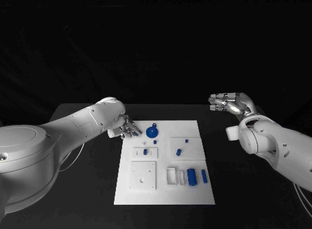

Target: Assemble the parts on the task board

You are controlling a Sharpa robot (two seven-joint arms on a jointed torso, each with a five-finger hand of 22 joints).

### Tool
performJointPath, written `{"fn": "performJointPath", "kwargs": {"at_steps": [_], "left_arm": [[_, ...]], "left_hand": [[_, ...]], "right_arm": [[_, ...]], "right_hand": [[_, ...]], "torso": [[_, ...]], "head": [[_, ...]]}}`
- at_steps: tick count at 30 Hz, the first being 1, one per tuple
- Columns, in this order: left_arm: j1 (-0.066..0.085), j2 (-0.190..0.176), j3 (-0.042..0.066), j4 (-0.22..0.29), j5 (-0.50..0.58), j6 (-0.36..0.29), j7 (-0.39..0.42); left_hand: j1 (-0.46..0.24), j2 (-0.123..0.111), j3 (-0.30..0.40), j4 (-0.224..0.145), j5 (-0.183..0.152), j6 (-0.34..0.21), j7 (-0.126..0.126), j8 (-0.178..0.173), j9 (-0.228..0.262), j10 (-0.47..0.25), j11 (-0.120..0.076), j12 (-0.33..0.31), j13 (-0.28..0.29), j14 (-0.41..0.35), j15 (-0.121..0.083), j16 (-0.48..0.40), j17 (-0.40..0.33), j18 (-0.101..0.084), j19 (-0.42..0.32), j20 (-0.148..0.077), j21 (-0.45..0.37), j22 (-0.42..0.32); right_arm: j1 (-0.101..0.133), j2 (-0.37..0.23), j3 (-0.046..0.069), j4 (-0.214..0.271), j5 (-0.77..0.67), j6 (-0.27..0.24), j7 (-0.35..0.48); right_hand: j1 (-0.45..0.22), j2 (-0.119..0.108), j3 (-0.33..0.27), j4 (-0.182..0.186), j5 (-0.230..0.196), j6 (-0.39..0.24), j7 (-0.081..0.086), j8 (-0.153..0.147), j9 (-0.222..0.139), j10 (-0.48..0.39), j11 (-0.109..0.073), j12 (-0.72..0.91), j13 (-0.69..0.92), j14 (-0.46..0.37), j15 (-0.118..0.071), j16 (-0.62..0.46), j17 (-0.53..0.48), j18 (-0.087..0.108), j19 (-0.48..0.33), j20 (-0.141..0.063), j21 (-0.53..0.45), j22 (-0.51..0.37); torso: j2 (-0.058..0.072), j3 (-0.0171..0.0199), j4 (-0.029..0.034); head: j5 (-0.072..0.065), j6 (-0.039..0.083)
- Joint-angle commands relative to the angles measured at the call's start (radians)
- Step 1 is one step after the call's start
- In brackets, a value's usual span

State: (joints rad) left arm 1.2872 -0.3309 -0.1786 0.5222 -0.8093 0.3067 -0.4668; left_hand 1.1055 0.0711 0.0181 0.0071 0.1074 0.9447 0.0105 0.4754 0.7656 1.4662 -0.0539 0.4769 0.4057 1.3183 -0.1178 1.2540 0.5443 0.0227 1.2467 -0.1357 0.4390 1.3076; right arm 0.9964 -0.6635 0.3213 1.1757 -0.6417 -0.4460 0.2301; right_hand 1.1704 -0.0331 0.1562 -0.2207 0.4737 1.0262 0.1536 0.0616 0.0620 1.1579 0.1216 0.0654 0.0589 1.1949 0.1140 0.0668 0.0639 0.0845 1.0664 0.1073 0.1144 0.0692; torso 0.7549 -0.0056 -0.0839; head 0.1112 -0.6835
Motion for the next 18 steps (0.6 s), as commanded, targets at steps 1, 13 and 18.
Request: {"fn": "performJointPath", "kwargs": {"at_steps": [1, 13, 18], "left_arm": [[-0.001, 0.003, 0.0, 0.001, 0.012, -0.002, 0.013], [-0.001, -0.004, 0.001, 0.014, 0.053, -0.051, 0.045], [0.0, -0.009, 0.001, 0.023, 0.084, -0.062, 0.043]], "left_hand": [[0.004, 0.022, 0.003, -0.01, 0.009, 0.001, -0.003, -0.007, -0.002, 0.025, -0.001, 0.006, -0.001, -0.007, -0.002, 0.004, -0.001, -0.014, -0.008, -0.002, 0.003, 0.017], [0.055, 0.053, 0.047, -0.064, 0.156, 0.009, -0.013, 0.0, 0.004, 0.036, -0.007, 0.013, 0.0, 0.006, -0.005, 0.016, 0.017, -0.012, -0.002, -0.003, 0.01, 0.019], [0.043, 0.059, 0.099, -0.092, 0.229, 0.011, -0.014, 0.008, 0.026, 0.038, -0.007, 0.017, -0.003, 0.011, -0.005, 0.018, 0.027, -0.009, -0.002, -0.002, 0.018, 0.019]], "right_arm": [[0.0, 0.002, 0.001, 0.0, 0.0, 0.009, 0.006], [0.0, 0.001, 0.001, -0.003, 0.001, 0.012, 0.004], [0.0, -0.001, 0.0, -0.003, 0.001, 0.013, 0.004]], "right_hand": [[-0.003, 0.002, -0.004, -0.002, 0.005, -0.009, -0.001, 0.0, 0.0, -0.005, -0.001, -0.006, -0.001, -0.008, -0.002, -0.005, -0.001, 0.007, -0.007, 0.001, -0.005, 0.0], [-0.003, 0.003, -0.006, 0.0, 0.005, -0.009, -0.001, 0.0, 0.0, -0.006, -0.001, -0.006, -0.001, -0.008, -0.002, -0.005, -0.001, 0.007, -0.007, 0.001, -0.005, 0.0], [-0.002, 0.004, -0.006, 0.0, 0.006, -0.008, -0.001, 0.0, 0.0, -0.006, -0.001, -0.006, -0.001, -0.008, -0.002, -0.005, -0.001, 0.007, -0.007, 0.001, -0.005, 0.0]], "torso": [[0.0, -0.0004, -0.0003], [0.0, -0.0012, 0.0014], [-0.002, -0.0018, 0.0018]], "head": [[0.0, 0.0], [-0.002, -0.001], [-0.004, -0.002]]}}
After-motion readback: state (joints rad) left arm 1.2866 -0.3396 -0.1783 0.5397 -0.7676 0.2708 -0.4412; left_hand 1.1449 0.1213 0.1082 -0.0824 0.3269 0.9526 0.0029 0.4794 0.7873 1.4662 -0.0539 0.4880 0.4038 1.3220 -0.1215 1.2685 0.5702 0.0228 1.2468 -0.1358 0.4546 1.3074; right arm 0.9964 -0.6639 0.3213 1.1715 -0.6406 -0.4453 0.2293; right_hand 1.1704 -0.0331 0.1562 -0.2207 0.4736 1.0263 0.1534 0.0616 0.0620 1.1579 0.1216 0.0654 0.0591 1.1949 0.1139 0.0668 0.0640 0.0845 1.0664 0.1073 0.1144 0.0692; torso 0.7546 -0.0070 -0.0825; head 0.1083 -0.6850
